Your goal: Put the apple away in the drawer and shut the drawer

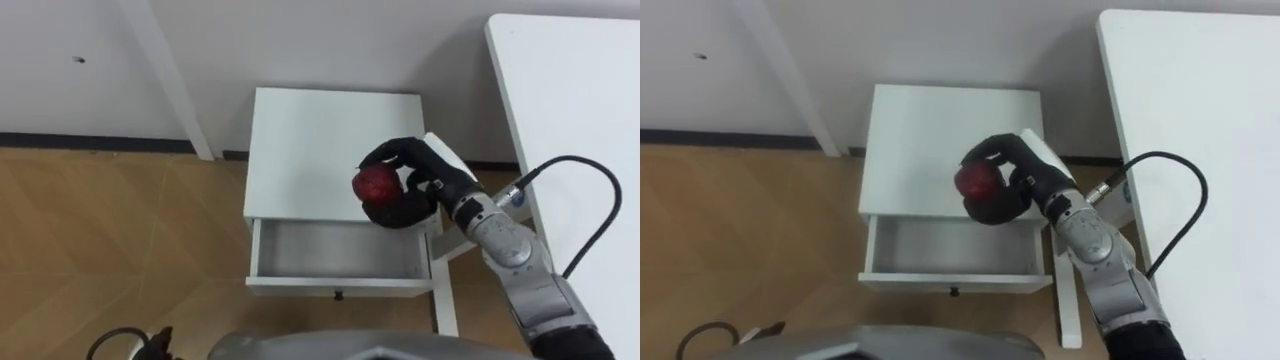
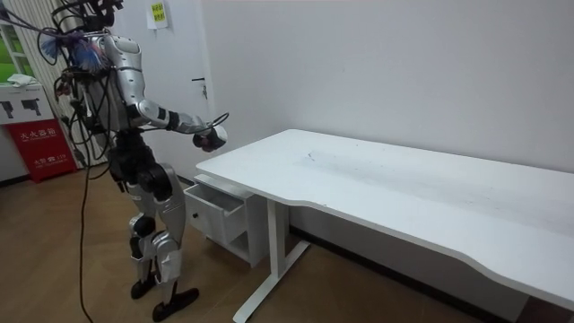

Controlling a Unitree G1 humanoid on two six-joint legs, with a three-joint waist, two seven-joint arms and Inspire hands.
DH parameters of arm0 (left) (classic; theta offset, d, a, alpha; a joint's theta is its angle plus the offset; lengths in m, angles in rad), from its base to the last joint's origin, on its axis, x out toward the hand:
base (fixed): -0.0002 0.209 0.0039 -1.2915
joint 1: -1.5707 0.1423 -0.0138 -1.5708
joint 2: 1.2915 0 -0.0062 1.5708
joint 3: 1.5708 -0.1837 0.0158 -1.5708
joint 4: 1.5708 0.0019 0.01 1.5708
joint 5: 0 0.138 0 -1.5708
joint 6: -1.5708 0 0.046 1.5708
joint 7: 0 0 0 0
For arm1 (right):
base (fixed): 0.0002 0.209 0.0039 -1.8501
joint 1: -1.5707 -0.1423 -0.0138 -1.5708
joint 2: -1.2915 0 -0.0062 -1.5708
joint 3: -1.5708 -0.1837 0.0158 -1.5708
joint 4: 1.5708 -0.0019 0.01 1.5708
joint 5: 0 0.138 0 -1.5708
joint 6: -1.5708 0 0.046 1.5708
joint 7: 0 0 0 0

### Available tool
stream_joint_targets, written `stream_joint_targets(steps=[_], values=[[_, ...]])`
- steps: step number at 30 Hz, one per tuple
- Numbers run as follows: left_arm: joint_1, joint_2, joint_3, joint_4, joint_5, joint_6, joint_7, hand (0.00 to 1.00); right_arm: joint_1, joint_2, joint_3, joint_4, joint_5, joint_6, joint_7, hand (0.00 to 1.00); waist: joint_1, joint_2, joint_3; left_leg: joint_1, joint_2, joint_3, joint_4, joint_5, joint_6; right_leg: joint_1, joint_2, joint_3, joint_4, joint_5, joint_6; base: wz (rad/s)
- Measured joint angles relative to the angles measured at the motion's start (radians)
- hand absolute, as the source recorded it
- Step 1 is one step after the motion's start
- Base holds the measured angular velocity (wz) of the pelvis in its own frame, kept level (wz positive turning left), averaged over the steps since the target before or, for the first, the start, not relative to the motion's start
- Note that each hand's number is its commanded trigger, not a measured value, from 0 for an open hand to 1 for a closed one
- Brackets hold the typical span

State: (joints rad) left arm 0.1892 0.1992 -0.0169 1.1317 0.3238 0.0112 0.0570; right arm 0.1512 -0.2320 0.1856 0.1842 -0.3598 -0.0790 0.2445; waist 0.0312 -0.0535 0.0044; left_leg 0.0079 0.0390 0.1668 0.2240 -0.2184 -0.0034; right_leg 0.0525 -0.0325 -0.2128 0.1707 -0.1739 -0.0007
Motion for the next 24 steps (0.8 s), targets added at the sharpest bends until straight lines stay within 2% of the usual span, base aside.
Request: stream_joint_targets(steps=[3,4,5,6,7,9,11,24], values=[[-0.003,-0.002,-0.001,0.0,0.0,0.012,0.001,0.0,0.017,0.0,0.025,0.005,-0.005,0.018,0.002,1.0,0.001,-0.001,-0.0005,-0.003,0.0,-0.008,0.0,0.0,0.0,0.001,0.0,-0.012,0.0,0.0,0.0,0.09],[-0.003,-0.003,-0.001,0.001,0.0,0.013,0.001,0.0,0.019,0.002,0.032,0.014,-0.005,0.019,0.008,0.92,0.0,0.0,0.0001,-0.003,0.0,-0.009,0.0,0.0,0.0,0.002,0.0,-0.014,-0.001,0.0,0.0,0.04],[-0.006,-0.004,-0.005,0.0,0.0,0.013,0.002,0.0,0.02,0.003,0.033,0.02,-0.005,0.019,0.01,0.67,0.0,0.003,0.002,-0.003,0.0,-0.009,0.0,0.0,0.0,0.003,-0.001,-0.015,-0.001,0.0,0.0,0.04],[-0.015,-0.007,-0.011,0.0,-0.001,0.013,0.002,0.0,0.023,0.003,0.034,0.034,-0.004,0.019,0.01,0.21,-0.001,0.001,0.001,-0.001,0.0,-0.009,-0.001,0.0,0.0,0.004,-0.001,-0.015,0.0,0.0,0.0,0.0],[-0.018,-0.008,-0.014,0.001,-0.001,0.013,0.003,0.0,0.025,0.003,0.033,0.041,-0.003,0.02,0.01,0.0,0.0,0.003,0.0021,0.0,0.0,-0.008,-0.002,0.0,0.0,0.005,-0.001,-0.015,-0.001,0.0,0.0,0.03],[-0.021,-0.01,-0.025,0.001,-0.001,0.013,0.003,0.0,0.03,0.005,0.034,0.047,-0.005,0.037,0.01,0.0,0.001,0.013,0.0088,0.004,-0.001,-0.009,-0.002,0.0,0.0,0.01,-0.002,-0.016,-0.002,0.0,0.0,0.0],[-0.024,-0.011,-0.027,-0.003,-0.001,0.013,0.002,0.0,0.03,0.005,0.034,0.047,-0.006,0.037,0.01,0.0,-0.002,0.015,0.0103,0.003,0.0,-0.009,-0.002,0.0,0.0,0.01,-0.002,-0.02,-0.002,0.0,0.0,0.0],[-0.025,-0.013,-0.022,-0.012,-0.001,0.013,0.001,0.0,0.037,0.014,0.028,0.056,-0.006,0.037,0.008,0.0,-0.006,0.012,0.0048,0.001,0.001,-0.015,0.001,0.0,0.0,0.016,-0.002,-0.027,0.0,0.0,0.0,0.0]])
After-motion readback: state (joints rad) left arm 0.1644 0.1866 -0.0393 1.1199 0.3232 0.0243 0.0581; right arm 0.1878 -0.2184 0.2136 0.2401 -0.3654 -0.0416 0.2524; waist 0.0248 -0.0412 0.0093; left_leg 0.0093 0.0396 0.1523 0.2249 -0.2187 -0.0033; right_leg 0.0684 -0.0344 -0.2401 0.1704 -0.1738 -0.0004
